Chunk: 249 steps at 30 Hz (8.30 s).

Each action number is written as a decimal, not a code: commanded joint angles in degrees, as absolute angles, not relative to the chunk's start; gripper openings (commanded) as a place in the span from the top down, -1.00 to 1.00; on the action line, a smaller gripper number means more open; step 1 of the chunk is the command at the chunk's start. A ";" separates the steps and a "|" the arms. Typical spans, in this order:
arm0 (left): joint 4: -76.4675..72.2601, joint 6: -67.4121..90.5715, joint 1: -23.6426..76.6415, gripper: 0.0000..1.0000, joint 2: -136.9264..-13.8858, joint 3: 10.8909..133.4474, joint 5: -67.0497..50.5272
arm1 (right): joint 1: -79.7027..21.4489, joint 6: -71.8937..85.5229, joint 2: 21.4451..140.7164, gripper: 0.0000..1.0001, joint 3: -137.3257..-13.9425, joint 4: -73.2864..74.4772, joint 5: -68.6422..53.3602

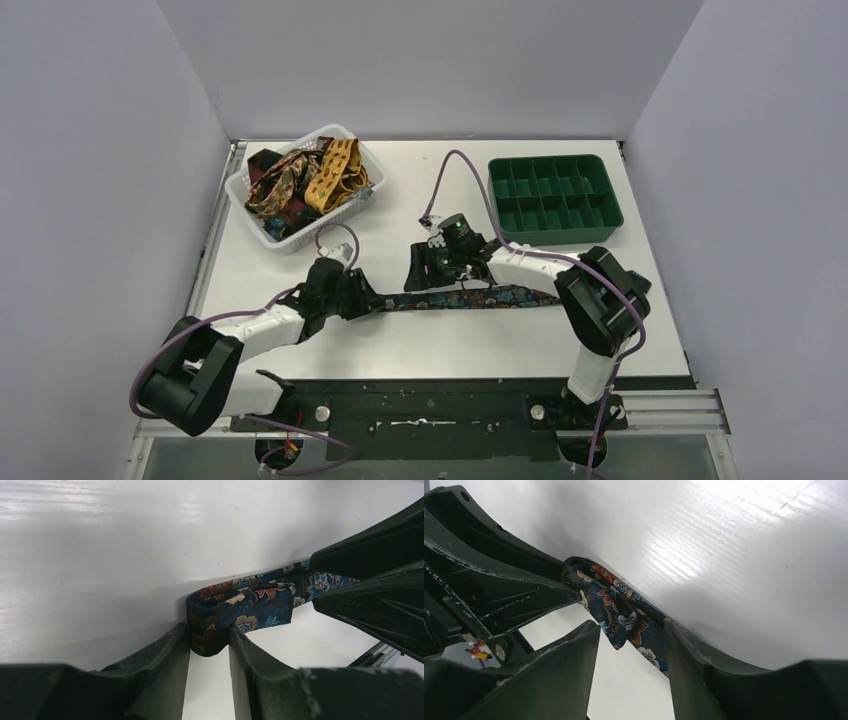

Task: Roll the ties
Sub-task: Roll the tie at the center of the board.

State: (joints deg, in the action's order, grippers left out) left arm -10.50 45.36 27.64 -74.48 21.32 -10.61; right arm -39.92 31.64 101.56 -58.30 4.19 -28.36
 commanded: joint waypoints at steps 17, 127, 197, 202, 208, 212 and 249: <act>-0.66 44.03 26.78 -0.14 -66.35 26.44 -8.34 | -44.65 -14.36 94.35 -0.68 -49.48 -16.95 -30.43; 1.85 50.27 8.82 -0.32 -48.05 12.68 -17.73 | -48.13 47.64 107.66 0.38 -62.09 -4.00 -26.55; 18.35 37.61 23.73 1.00 -57.08 28.64 3.11 | -42.12 44.04 104.78 0.31 -62.67 2.00 -30.14; 27.62 35.12 28.05 1.00 -60.06 36.80 11.94 | -40.59 43.88 102.40 0.28 -60.83 2.60 -28.20; 36.32 35.04 33.70 1.00 -64.90 44.44 22.75 | -39.44 44.76 100.02 0.27 -58.82 2.83 -25.59; 39.66 35.48 37.10 1.00 -68.57 48.00 27.76 | -38.67 45.17 98.24 0.26 -57.57 2.95 -23.80; 46.14 48.27 56.34 1.00 -99.69 69.44 41.21 | -29.47 46.83 84.43 0.13 -48.08 4.50 -16.15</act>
State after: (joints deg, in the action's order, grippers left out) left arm 49.54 48.31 55.90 -97.82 66.67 43.16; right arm -30.30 46.98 86.89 -49.10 5.48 -16.71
